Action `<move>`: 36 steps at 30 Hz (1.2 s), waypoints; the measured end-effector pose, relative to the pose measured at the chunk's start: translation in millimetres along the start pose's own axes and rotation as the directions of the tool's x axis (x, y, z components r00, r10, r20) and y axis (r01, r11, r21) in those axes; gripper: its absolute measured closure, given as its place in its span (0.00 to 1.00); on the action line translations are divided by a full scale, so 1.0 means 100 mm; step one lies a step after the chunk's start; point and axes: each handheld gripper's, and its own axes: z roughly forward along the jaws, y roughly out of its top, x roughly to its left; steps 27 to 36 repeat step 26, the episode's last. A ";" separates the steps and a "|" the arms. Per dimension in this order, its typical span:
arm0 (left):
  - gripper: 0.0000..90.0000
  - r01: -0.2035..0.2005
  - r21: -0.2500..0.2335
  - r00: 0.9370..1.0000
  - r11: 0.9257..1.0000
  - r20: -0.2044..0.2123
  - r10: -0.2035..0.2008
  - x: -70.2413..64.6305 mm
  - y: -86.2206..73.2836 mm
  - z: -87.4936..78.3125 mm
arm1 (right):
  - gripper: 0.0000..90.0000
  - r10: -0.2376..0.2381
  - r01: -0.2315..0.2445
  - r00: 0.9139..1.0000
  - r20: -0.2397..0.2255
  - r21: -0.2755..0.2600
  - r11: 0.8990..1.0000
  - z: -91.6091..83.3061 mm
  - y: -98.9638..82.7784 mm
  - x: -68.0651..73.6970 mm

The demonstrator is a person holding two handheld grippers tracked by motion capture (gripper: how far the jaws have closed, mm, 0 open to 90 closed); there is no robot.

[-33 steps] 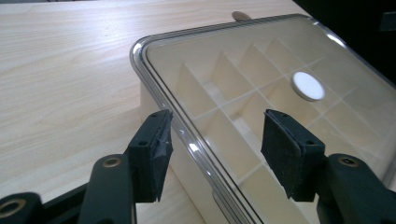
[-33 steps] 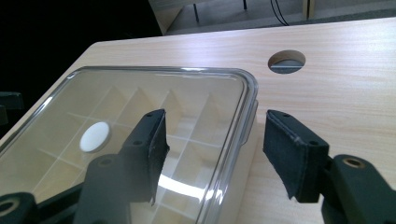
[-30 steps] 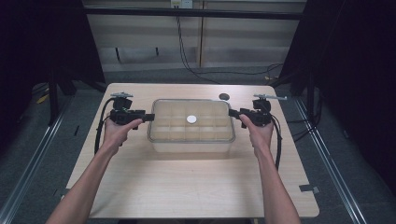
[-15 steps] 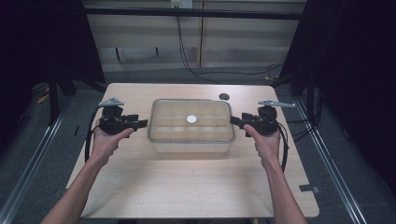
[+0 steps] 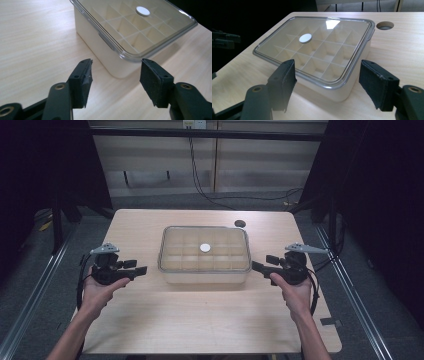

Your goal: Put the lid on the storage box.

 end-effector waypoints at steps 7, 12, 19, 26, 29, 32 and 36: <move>0.41 -0.002 0.003 1.000 1.000 -0.007 0.002 -0.08 -0.21 -0.15 | 0.32 -0.002 0.002 1.000 0.006 0.003 1.000 -0.14 -0.19 0.05; 0.37 0.034 -0.015 0.999 0.999 -0.040 -0.035 -0.12 -0.46 -0.21 | 0.31 0.032 -0.032 0.999 -0.012 0.002 0.999 -0.22 -0.37 0.07; 0.35 0.069 -0.008 0.996 0.998 -0.062 -0.070 -0.14 -0.72 -0.28 | 0.30 0.060 -0.060 0.998 0.003 0.000 0.998 -0.33 -0.64 0.10; 0.35 0.064 0.028 0.997 0.998 -0.055 -0.062 -0.16 -0.91 -0.25 | 0.29 0.075 -0.076 0.997 0.036 0.026 0.997 -0.31 -0.87 0.02; 0.35 0.064 0.028 0.997 0.998 -0.055 -0.062 -0.16 -0.91 -0.25 | 0.29 0.075 -0.076 0.997 0.036 0.026 0.997 -0.31 -0.87 0.02; 0.35 0.064 0.028 0.997 0.998 -0.055 -0.062 -0.16 -0.91 -0.25 | 0.29 0.075 -0.076 0.997 0.036 0.026 0.997 -0.31 -0.87 0.02; 0.35 0.064 0.028 0.997 0.998 -0.055 -0.062 -0.16 -0.91 -0.25 | 0.29 0.075 -0.076 0.997 0.036 0.026 0.997 -0.31 -0.87 0.02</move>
